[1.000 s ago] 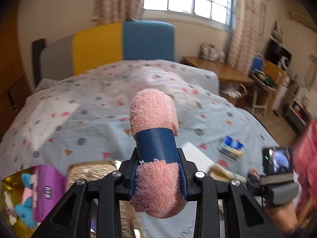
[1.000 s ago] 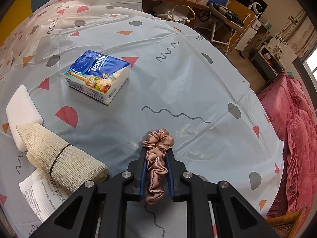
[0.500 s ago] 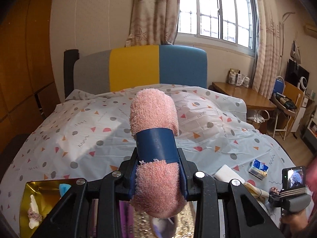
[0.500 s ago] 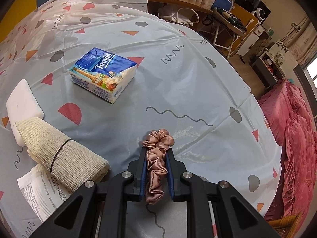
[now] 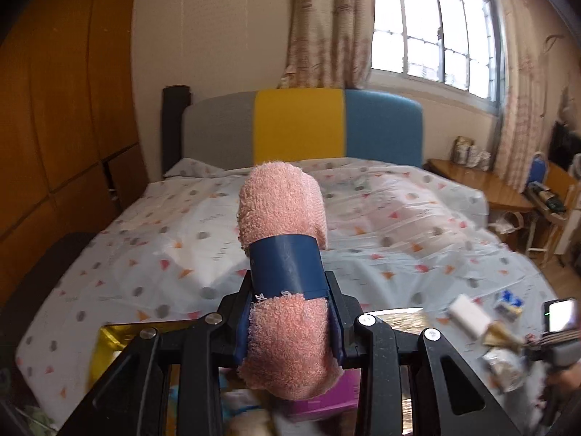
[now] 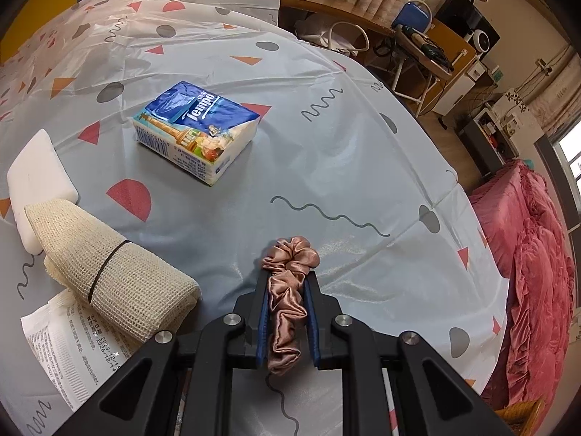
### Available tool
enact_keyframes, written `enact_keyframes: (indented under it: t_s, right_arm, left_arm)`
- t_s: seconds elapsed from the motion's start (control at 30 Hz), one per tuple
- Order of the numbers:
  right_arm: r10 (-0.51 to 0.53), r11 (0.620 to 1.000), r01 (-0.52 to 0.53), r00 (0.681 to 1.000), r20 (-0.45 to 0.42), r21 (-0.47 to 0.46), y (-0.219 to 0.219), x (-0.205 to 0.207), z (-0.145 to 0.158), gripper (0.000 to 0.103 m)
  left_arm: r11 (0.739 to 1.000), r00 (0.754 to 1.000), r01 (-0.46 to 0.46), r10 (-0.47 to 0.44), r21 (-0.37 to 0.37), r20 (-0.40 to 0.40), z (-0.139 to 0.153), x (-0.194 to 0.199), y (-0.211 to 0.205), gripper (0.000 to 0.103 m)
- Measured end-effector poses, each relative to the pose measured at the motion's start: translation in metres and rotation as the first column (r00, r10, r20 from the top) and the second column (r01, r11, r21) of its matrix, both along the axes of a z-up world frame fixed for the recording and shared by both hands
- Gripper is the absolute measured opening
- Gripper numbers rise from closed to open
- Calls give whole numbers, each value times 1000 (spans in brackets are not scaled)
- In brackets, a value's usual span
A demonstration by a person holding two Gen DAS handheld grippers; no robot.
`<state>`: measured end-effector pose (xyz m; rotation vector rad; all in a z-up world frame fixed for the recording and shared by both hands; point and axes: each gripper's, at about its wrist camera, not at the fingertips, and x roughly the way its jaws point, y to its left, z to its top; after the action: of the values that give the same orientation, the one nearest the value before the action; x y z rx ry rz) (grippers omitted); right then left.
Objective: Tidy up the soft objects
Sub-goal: 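Carry the pink towel roll into the gold tray and open the left gripper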
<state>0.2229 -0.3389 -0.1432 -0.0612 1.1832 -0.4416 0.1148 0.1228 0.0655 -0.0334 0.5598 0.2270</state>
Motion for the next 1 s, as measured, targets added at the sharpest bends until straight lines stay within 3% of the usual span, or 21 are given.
enact_keyframes:
  t_s: [0.1, 0.2, 0.3, 0.53, 0.67, 0.83, 1.0]
  right_arm:
    - [11, 1000, -12, 1000, -2, -18, 2, -1, 0, 17]
    - [10, 1000, -10, 1000, -2, -12, 2, -1, 1, 17]
    - [14, 1000, -14, 1000, -4, -17, 1, -1, 1, 17]
    - [30, 999, -31, 999, -11, -45, 7, -2, 1, 17]
    - [36, 998, -37, 999, -13, -54, 9, -3, 1, 17]
    - [40, 997, -41, 999, -14, -59, 10, -4, 1, 17]
    - [48, 996, -49, 999, -18, -72, 14, -5, 1, 17]
  left_arm:
    - [991, 990, -134, 132, -27, -46, -15, -3, 57, 35]
    - [965, 963, -259, 255, -43, -89, -38, -11, 109, 35]
    - [947, 942, -319, 314, -24, -121, -59, -24, 139, 35]
    - [936, 920, -352, 339, -32, -194, -99, -46, 158, 35]
    - [939, 918, -334, 305, -82, -254, -123, -55, 162, 35]
    - [922, 904, -343, 271, -181, -331, -152, -63, 177, 35]
    - [903, 904, -353, 261, -246, -339, -156, -57, 194, 37]
